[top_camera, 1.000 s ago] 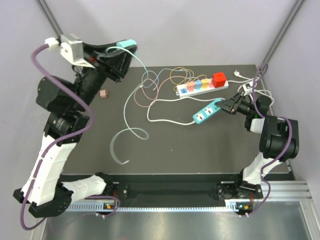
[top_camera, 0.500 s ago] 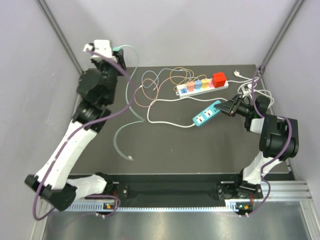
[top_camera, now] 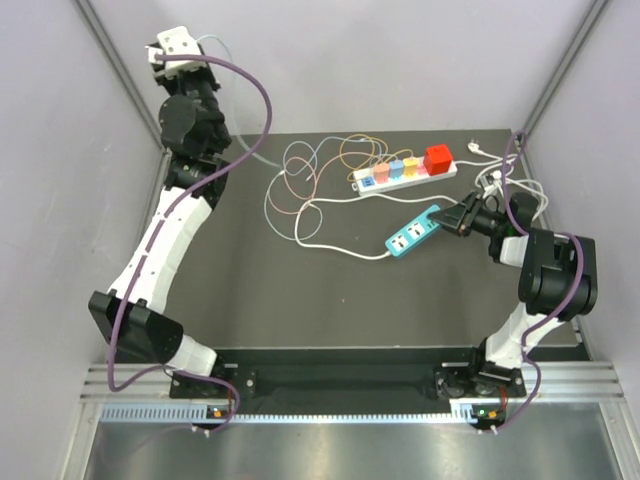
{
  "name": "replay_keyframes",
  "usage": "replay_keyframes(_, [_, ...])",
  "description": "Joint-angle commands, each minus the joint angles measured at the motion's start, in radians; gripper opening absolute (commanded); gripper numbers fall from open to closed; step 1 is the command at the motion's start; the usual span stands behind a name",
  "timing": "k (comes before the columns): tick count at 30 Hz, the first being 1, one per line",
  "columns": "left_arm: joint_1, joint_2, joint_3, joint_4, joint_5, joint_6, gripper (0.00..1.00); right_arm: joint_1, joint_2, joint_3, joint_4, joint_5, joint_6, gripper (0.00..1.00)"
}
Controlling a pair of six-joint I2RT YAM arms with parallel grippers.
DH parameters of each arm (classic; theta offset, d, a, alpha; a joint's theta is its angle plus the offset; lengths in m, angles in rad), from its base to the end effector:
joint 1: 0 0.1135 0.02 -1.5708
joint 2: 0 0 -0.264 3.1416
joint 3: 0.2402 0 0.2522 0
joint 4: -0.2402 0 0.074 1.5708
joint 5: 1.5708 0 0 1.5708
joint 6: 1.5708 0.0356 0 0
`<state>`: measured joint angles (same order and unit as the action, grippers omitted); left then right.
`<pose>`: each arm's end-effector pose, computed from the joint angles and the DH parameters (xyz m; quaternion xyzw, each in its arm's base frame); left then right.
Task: Pull the plug off the socket
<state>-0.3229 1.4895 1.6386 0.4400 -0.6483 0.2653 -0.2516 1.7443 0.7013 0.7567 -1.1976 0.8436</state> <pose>0.3074 -0.0802 0.5292 -0.1393 0.5091 0.1260 0.8400 0.3223 -0.0486 0.1676 0.0561 0.7405 0.5760 0.3416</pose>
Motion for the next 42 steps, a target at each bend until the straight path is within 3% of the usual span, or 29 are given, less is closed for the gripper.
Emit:
replay_keyframes(1, [0.062,0.026,0.053,0.134,-0.039,0.048,0.00,-0.005,0.006,0.038,0.010,-0.013,-0.032,0.00])
replay_keyframes(8, [0.206,0.058,0.062,0.088,-0.037,-0.050,0.00,-0.005,0.021,0.041,0.006,-0.014,-0.037,0.00])
replay_keyframes(15, [0.216,0.123,0.291,0.025,0.022,-0.071,0.00,-0.005,0.027,0.049,-0.020,-0.014,-0.058,0.00])
replay_keyframes(20, [0.216,0.117,0.349,0.008,0.061,-0.061,0.00,-0.005,0.027,0.044,0.051,-0.033,0.006,0.00])
replay_keyframes(22, [0.216,0.086,0.325,0.006,0.097,-0.078,0.00,0.001,0.056,0.006,0.296,-0.062,0.183,0.00])
replay_keyframes(23, [0.216,0.075,0.314,0.003,0.105,-0.081,0.00,0.003,0.072,-0.002,0.586,-0.062,0.295,0.00])
replay_keyframes(24, [0.216,0.058,0.288,0.003,0.110,-0.078,0.00,0.005,0.087,-0.003,0.715,-0.059,0.475,0.00])
replay_keyframes(25, [0.216,0.049,0.277,0.003,0.111,-0.072,0.00,0.005,0.102,0.009,0.786,-0.056,0.532,0.00])
replay_keyframes(35, [0.219,-0.116,-0.040,-0.075,0.226,-0.076,0.00,0.012,-0.022,-0.006,0.860,-0.023,0.609,0.00])
replay_keyframes(39, [0.222,-0.202,-0.164,-0.178,0.535,-0.217,0.00,0.023,-0.025,-0.019,0.853,0.006,0.612,0.00])
replay_keyframes(42, [0.222,-0.253,-0.267,-0.161,0.642,-0.388,0.00,0.037,-0.009,-0.032,0.805,0.010,0.574,0.00])
